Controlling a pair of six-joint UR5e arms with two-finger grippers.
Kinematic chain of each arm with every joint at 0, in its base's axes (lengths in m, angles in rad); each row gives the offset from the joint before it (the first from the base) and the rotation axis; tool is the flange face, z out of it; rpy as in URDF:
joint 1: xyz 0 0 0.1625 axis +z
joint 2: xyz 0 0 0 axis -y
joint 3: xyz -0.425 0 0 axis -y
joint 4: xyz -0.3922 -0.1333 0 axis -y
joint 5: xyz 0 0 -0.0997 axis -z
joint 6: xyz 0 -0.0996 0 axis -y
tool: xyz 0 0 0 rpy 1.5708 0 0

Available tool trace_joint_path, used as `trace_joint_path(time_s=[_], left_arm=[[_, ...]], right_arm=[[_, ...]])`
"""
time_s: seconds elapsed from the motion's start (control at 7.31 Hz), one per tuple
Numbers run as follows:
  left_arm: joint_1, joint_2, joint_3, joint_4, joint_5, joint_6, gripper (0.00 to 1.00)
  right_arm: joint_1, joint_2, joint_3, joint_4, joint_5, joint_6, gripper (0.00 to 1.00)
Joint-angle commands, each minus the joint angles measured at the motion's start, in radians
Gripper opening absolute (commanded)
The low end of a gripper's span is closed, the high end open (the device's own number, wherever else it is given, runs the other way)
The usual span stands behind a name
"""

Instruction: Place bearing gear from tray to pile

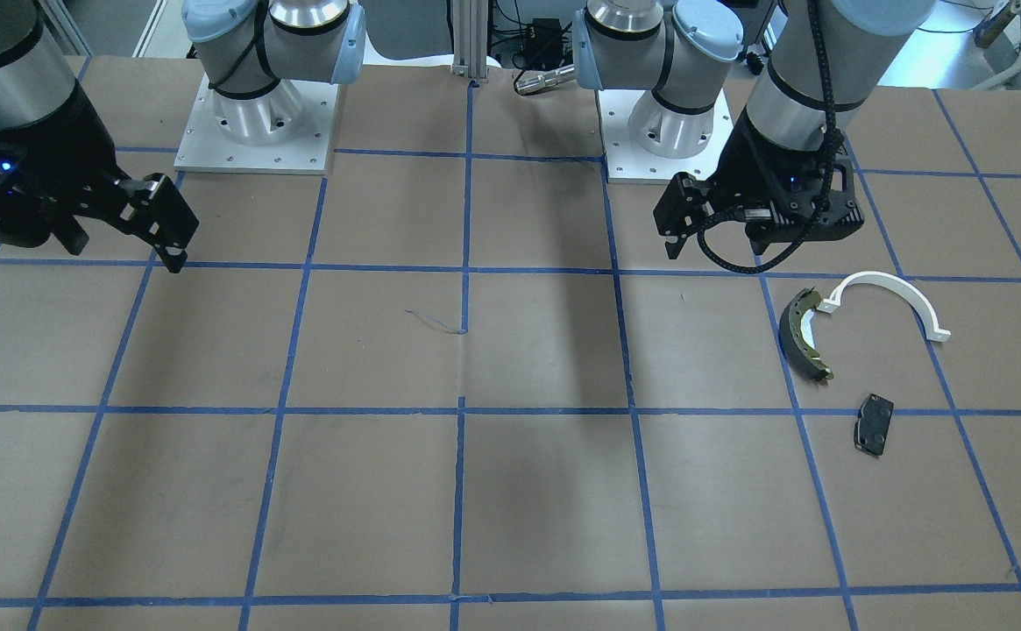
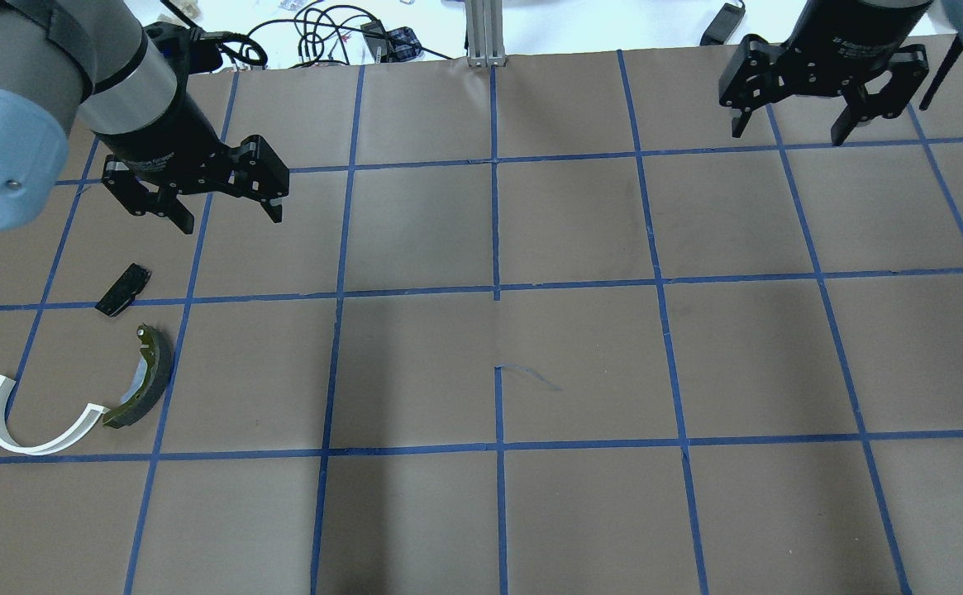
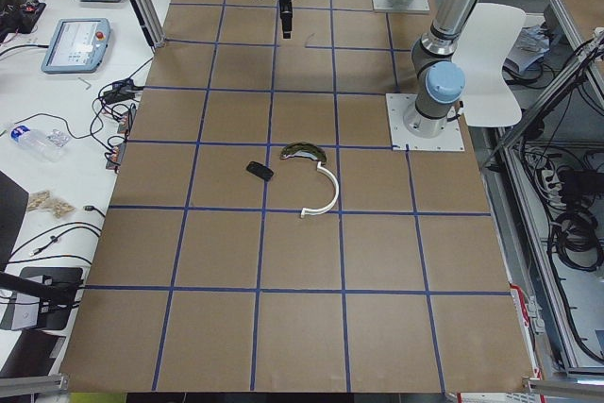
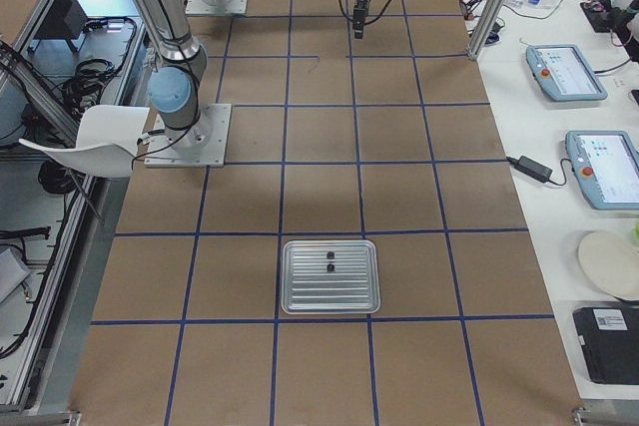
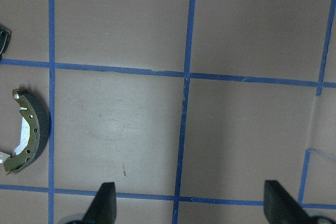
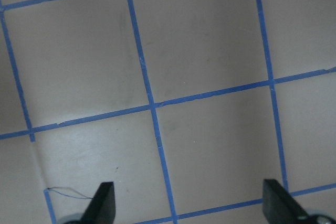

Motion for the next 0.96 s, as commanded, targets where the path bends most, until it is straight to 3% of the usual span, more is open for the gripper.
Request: trace_joint_path(time_s=[0.0,0.41,0.82], left_arm=[[0.0,-0.004,0.0,0.001,-0.003,0.0,1.0],[0.0,-0.002,0.0,0.001,-0.003,0.001,1.0],[0.0,-0.001,-0.003,0.001,0.005,0.004,1.0]], right_arm=[[-0.168,0.001,0.008,0.011,-0.056,-0.188,1.0],[-0.414,0.027,0.021,-0.01,-0.051,-0.689,0.97],[-0.572,0.129,0.027,-0.145,-0.047,-1.106,0.95]])
